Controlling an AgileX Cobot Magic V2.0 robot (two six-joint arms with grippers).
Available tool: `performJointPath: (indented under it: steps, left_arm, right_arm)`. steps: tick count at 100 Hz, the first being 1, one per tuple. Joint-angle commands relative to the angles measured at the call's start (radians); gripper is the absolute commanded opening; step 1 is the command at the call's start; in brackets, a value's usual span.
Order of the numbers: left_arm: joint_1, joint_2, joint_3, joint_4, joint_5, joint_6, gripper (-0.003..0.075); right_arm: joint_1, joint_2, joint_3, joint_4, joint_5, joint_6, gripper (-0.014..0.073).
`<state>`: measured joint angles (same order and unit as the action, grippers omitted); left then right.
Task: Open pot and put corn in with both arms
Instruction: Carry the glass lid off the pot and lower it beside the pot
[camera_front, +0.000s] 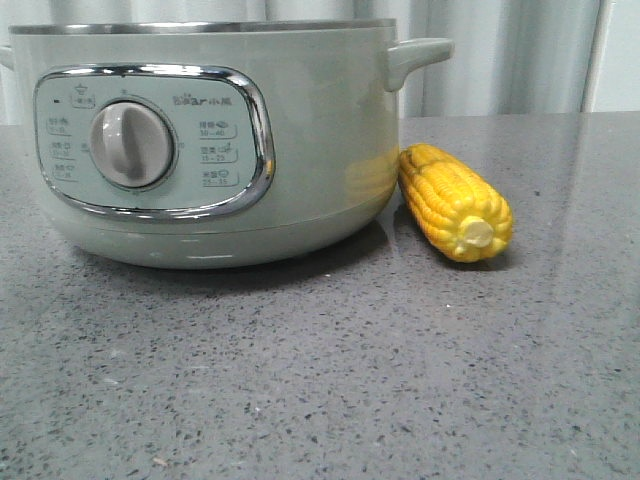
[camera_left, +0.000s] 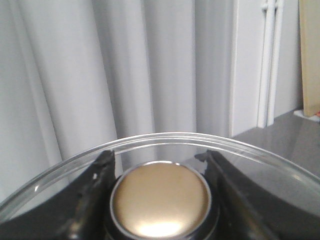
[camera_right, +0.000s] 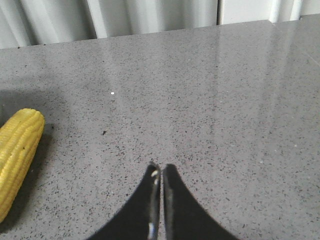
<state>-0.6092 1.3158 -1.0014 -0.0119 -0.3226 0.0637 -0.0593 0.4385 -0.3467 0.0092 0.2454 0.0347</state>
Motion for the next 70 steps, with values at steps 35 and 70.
performJointPath:
  steps: [35, 70]
  left_arm:
    - [0.187, -0.342, 0.005, -0.002, 0.059, 0.099, -0.0011]
    - [0.406, -0.61, 0.281, -0.006, 0.086, 0.099, -0.0011]
  right_arm:
    - [-0.003, 0.012, -0.028, 0.001, -0.095, -0.005, -0.0074]
    - [-0.003, 0.012, -0.028, 0.001, -0.095, -0.005, -0.0074]
